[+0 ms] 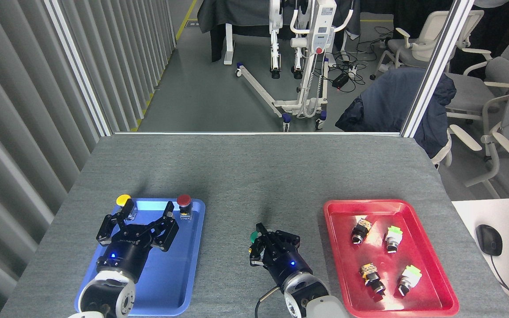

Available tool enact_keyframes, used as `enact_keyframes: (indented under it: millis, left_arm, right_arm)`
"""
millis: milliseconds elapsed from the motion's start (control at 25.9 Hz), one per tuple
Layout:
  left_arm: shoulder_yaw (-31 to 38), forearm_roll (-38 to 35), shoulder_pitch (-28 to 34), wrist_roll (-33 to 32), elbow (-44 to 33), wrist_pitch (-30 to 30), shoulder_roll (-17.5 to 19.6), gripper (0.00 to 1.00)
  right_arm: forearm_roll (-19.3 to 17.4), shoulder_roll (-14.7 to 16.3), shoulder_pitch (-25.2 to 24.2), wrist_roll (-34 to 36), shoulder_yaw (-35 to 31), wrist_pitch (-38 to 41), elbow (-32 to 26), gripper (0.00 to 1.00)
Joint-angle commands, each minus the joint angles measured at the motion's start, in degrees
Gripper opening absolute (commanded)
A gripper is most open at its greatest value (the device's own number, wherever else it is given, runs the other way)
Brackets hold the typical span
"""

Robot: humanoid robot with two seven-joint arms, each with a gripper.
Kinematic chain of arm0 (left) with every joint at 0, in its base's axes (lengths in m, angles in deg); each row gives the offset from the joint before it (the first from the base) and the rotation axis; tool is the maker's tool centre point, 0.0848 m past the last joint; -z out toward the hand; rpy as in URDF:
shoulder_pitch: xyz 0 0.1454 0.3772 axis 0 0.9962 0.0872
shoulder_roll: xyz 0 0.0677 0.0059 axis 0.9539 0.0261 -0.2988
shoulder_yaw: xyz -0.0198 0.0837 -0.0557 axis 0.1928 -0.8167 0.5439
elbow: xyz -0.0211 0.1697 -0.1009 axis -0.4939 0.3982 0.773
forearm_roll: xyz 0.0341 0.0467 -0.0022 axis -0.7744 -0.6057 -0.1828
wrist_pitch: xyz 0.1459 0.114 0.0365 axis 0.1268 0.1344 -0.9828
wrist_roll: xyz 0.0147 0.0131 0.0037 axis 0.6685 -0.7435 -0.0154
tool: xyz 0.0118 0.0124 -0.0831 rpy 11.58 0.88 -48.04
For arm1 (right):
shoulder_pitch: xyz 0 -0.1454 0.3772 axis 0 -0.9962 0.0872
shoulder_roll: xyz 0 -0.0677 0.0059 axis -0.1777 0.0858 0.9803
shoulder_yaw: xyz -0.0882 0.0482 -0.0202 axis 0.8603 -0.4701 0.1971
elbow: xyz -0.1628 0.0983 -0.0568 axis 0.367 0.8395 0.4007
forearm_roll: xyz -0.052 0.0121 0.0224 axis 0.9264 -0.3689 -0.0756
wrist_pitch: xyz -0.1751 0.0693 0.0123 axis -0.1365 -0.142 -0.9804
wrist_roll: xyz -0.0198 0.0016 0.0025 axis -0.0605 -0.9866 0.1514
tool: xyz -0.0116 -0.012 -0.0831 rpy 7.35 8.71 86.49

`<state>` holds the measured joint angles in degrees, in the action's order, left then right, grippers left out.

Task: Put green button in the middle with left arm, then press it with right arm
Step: 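Press down on the green button with the right gripper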

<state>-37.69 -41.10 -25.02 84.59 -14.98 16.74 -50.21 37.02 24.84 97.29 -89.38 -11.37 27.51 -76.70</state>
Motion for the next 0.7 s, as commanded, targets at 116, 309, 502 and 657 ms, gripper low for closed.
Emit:
enact_keyframes:
  millis: [116,309,502,657]
  left_arm:
    - [-0.02,-0.01,0.1,0.05,-0.05,0.14,-0.33,0.98]
    - [-0.02,-0.01,1.15,0.05,-0.05,0.32,-0.33,0.98]
    - [-0.02,-0.01,1.59,0.05,-0.05,0.41,-0.33,0.98]
    - [-0.1,-0.01,1.68,0.14,0.21,0.49,-0.24,0.98]
  right_arm:
    - [0.09,-0.72,1.46,0.02,0.47,0.02,2.95,0.0]
    - [0.0,-0.72,1.46,-0.07,0.39,-0.07,2.95,0.0]
    - [0.0,-0.63,1.46,-0.07,0.03,-0.25,4.09,0.0]
    - [0.0,-0.54,1.55,0.02,0.03,-0.16,5.58,0.0]
